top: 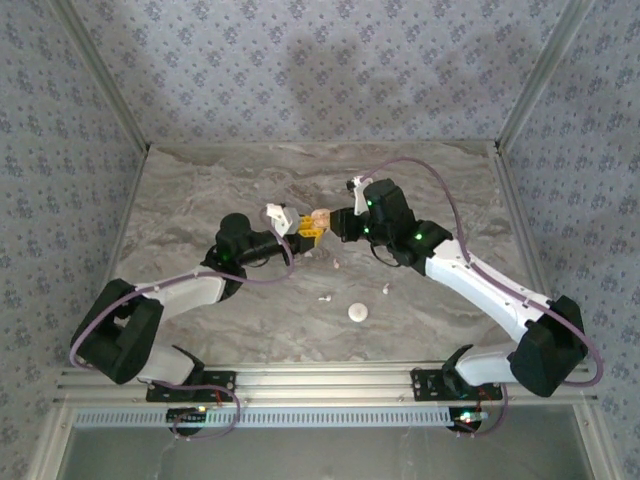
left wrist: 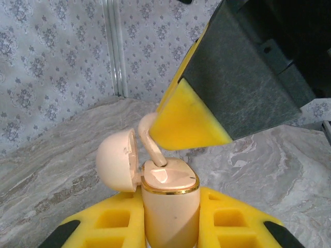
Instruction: Insert wireless bluetooth earbuds into charging case
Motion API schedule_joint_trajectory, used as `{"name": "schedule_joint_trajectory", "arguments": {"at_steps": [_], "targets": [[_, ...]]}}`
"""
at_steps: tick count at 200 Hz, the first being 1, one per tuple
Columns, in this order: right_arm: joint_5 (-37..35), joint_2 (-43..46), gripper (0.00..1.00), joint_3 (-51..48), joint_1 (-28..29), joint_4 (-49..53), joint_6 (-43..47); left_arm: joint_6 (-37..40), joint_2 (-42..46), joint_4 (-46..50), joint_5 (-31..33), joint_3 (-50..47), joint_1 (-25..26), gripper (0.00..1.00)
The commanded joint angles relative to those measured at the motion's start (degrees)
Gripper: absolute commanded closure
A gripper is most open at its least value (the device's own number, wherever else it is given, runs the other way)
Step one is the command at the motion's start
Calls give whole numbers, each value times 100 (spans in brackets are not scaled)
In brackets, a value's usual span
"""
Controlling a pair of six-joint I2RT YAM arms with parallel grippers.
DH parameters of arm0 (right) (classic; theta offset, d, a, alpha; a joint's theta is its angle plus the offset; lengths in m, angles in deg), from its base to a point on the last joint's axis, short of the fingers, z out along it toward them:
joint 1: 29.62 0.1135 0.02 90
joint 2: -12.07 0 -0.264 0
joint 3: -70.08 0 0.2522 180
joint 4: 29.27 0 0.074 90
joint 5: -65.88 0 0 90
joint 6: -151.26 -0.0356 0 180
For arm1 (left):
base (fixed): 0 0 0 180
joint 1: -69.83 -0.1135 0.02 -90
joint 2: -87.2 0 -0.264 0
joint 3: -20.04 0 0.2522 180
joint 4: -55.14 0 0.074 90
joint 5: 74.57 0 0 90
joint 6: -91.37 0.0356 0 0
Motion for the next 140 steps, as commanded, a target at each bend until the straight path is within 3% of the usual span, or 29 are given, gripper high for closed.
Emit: {"name": "schedule_joint_trajectory", "arguments": {"at_steps": [1, 140], "targets": [[-73, 9, 78, -83, -35, 20, -30, 26, 222, -201, -23, 204, 47, 88], [48, 29, 78, 35, 135, 381, 299, 127, 420, -91, 72, 270, 52, 88]]}}
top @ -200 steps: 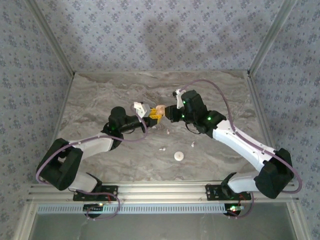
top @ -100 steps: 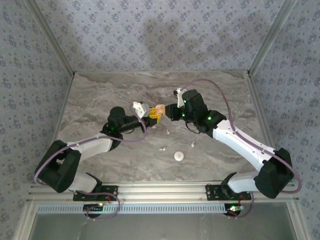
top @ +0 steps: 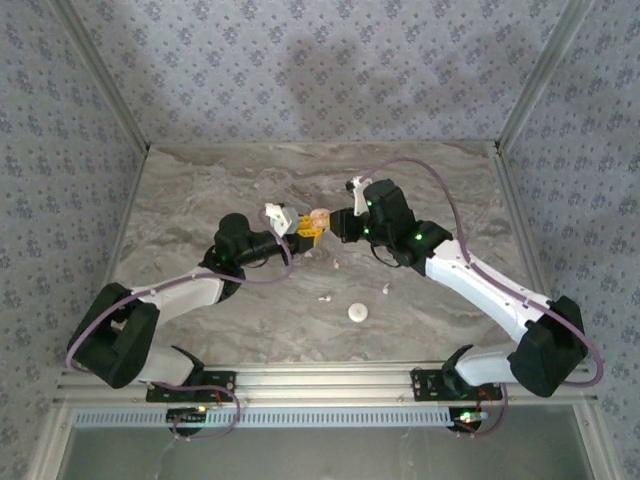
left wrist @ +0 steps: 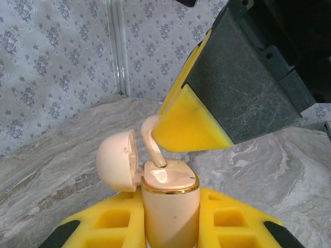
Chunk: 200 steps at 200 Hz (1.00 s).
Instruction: Insert wireless bluetooth earbuds into charging case
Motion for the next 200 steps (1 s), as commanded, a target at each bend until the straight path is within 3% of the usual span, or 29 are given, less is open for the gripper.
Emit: {"name": "schedule_joint_trajectory", "arguments": {"at_steps": [1, 200], "targets": [[24, 22, 78, 40, 103, 378, 205, 119, 282, -286, -21, 272, 50, 88], [-65, -396, 78, 771, 431, 870, 113, 673, 501, 167, 390, 266, 196, 88]]}}
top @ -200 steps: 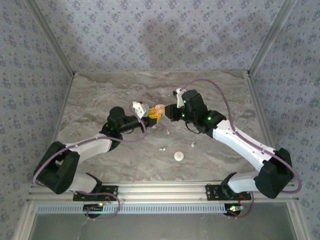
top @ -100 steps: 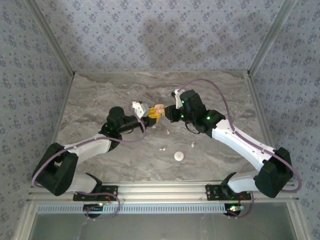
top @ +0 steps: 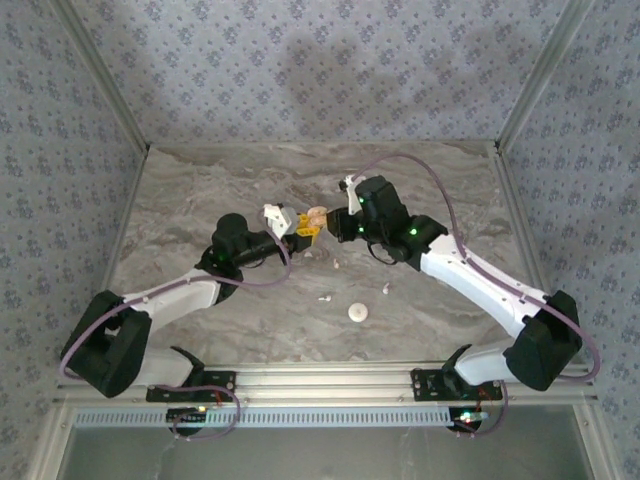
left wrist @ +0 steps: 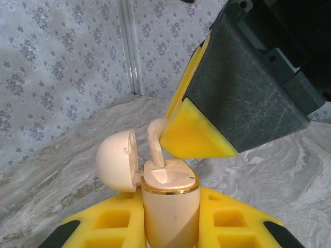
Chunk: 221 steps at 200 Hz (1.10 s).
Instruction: Insert wireless bluetooth earbuds into charging case
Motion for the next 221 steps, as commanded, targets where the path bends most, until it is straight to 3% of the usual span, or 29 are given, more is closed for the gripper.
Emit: {"name": "schedule_joint_trajectory", "arguments": {"at_steps": [1, 74, 168, 221], "targets": [[235, -131, 78, 234, 219, 291, -72, 244, 190, -230, 20, 266, 147, 88], [141, -154, 78, 213, 257, 370, -492, 415, 284, -153, 215, 204, 210, 88], [241, -230, 79, 111, 237, 54, -1935, 415, 314, -158, 360, 161, 239, 89], [303, -223, 78, 99, 220, -19, -2230, 429, 317, -148, 376, 151, 267, 89]]}}
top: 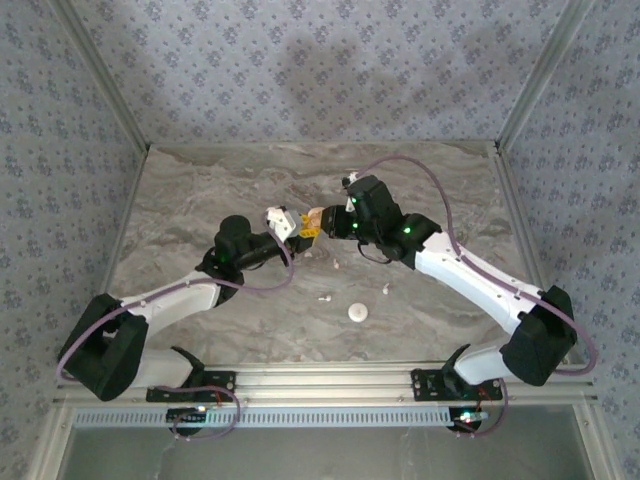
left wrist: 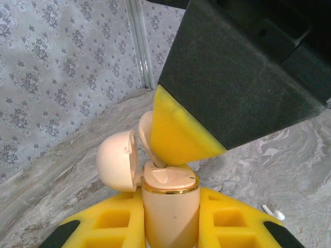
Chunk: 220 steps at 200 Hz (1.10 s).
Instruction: Insert wireless bluetooth earbuds into charging case
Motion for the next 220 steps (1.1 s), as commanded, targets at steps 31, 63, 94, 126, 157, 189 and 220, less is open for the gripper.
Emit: {"name": "schedule_joint_trajectory", "arguments": {"at_steps": [31, 63, 94, 126, 157, 189, 220], "targets": [[354, -57, 74, -32, 62, -62, -315, 83, 216, -409, -40, 142, 105, 89], [369, -21, 71, -24, 25, -72, -315, 83, 233, -409, -40, 125, 103, 89], [369, 10, 68, -6, 2, -71, -315, 67, 225, -423, -29, 118, 107, 89], [369, 18, 66, 7, -17, -70, -315, 56, 234, -427, -31, 124, 105, 89], [413, 31, 64, 38, -22, -80, -298, 57, 234, -401, -31, 125, 109, 89], [404, 69, 62, 55, -29, -44, -297, 56, 234, -401, -22, 116, 103, 89], [402, 95, 60, 72, -55, -17, -290, 56, 227, -392, -21, 134, 103, 89]]}}
